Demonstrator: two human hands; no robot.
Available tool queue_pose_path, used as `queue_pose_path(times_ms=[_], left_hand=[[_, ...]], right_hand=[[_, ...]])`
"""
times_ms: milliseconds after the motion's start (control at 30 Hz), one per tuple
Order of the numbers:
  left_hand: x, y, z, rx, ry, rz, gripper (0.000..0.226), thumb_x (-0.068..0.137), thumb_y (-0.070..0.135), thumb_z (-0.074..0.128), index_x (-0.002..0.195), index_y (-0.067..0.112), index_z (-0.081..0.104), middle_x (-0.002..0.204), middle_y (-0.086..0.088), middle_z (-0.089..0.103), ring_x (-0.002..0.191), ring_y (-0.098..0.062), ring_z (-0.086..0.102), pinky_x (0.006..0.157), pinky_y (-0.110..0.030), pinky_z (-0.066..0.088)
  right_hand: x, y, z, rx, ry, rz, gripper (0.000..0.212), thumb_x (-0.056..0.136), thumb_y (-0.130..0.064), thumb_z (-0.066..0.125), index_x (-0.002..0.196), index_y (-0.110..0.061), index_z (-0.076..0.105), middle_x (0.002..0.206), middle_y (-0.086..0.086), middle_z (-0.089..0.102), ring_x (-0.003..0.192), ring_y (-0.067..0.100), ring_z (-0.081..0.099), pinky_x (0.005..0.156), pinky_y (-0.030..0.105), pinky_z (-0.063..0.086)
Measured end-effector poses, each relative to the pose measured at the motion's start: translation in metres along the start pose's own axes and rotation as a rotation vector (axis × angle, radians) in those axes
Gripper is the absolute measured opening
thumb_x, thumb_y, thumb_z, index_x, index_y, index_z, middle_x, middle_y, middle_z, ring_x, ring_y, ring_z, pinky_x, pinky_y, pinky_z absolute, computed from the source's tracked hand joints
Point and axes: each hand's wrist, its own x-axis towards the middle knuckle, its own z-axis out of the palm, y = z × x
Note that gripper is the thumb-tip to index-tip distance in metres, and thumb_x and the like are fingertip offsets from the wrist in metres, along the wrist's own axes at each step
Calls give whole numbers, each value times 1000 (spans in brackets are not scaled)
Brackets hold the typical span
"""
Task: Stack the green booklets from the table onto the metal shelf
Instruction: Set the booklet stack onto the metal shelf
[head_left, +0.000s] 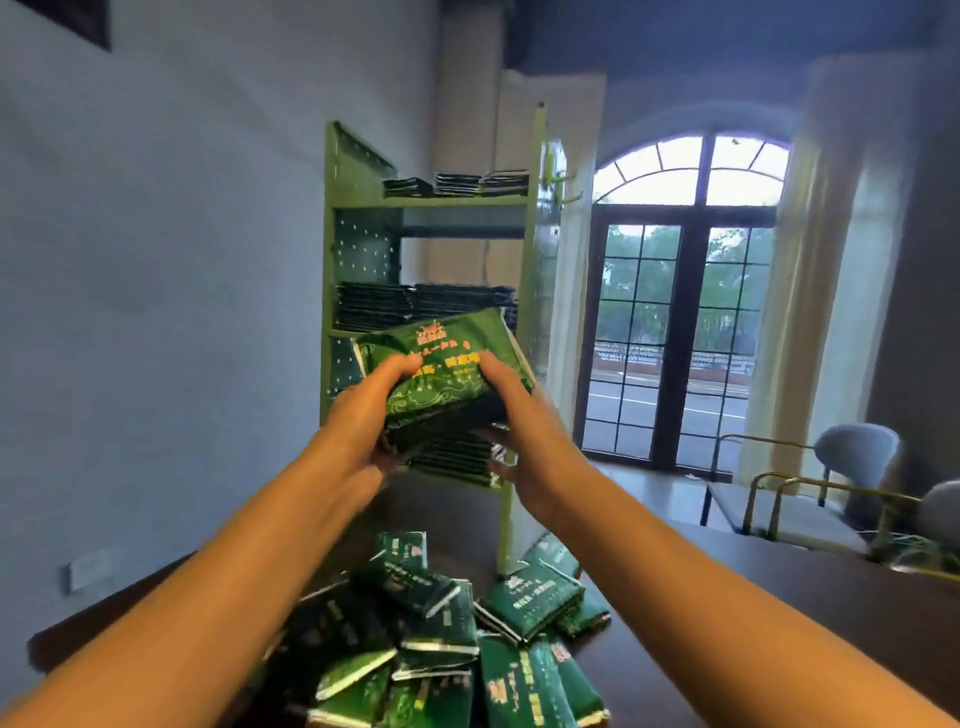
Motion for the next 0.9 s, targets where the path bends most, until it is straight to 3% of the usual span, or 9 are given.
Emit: queue_pose_path(times_ms=[100, 200, 300, 367, 467, 533, 667, 800, 900], left_hand=[[18, 33, -8, 28, -28, 16, 14, 85, 31, 64, 86, 17, 66, 76, -5, 71, 75, -19, 65, 70, -31, 53], [37, 67, -9, 91, -56, 34, 17, 84, 34, 63, 89, 18, 63, 81, -7, 69, 78, -21, 64, 70, -32, 50], [53, 93, -7, 138, -90, 41, 16, 85, 35, 62, 84, 19, 61, 77, -6, 66, 75, -20, 62, 68, -31, 49], [65, 109, -3, 179, -108, 50, 17, 85, 36, 62, 83, 19, 60, 77, -5, 66, 74, -19, 63, 66, -29, 52], [79, 128, 6, 229, -106, 56, 18, 84, 36, 63, 81, 19, 61, 72, -4, 67, 71, -17, 63, 62, -25, 54], [90, 140, 12, 237, -110, 65, 19, 83, 37, 64, 81, 18, 62, 72, -4, 68, 69, -17, 65, 60, -24, 56], [114, 157, 22, 219, -117, 84, 24, 83, 37, 66, 90, 15, 62, 82, -8, 67, 79, -20, 63, 72, -30, 52], [135, 166, 31, 185, -145, 62, 31, 82, 39, 66, 95, 11, 61, 83, -9, 65, 80, -21, 61, 72, -29, 51], [151, 172, 34, 160, -162, 60, 35, 82, 40, 67, 98, 10, 60, 89, -11, 64, 86, -23, 60, 80, -31, 51]], right_hand=[[12, -19, 3, -121, -116, -96, 72, 78, -59, 60, 137, -28, 35, 132, 0, 54, 111, 15, 57, 80, 28, 41], [29, -40, 5, -260, -95, -287, 88, 77, -56, 60, 147, -32, 14, 145, 4, 38, 123, 22, 47, 94, 35, 38], [39, -62, 4, -440, -90, -562, 97, 73, -54, 68, 147, -39, 7, 154, -2, 21, 136, 20, 31, 106, 40, 33], [51, -77, 3, -673, -90, -805, 93, 77, -48, 71, 147, -39, 9, 153, -10, 14, 138, 14, 23, 109, 38, 26], [79, -93, 4, -1148, 31, -1100, 89, 77, -40, 74, 148, -33, 21, 157, 1, 8, 144, 23, 16, 112, 43, 25], [100, -105, 5, -1386, 116, -1257, 87, 74, -38, 77, 146, -27, 29, 156, 9, 18, 144, 32, 16, 111, 52, 27], [128, -125, 5, -1521, 146, -1290, 89, 73, -34, 78, 147, -23, 29, 153, 13, 25, 142, 38, 19, 108, 53, 29], [151, -137, 7, -1562, 185, -1317, 93, 66, -28, 85, 145, -17, 36, 149, 19, 33, 134, 44, 32, 97, 55, 42], [163, -146, 8, -1601, 218, -1308, 94, 69, -30, 82, 147, -22, 30, 153, 14, 25, 130, 38, 39, 89, 49, 50]])
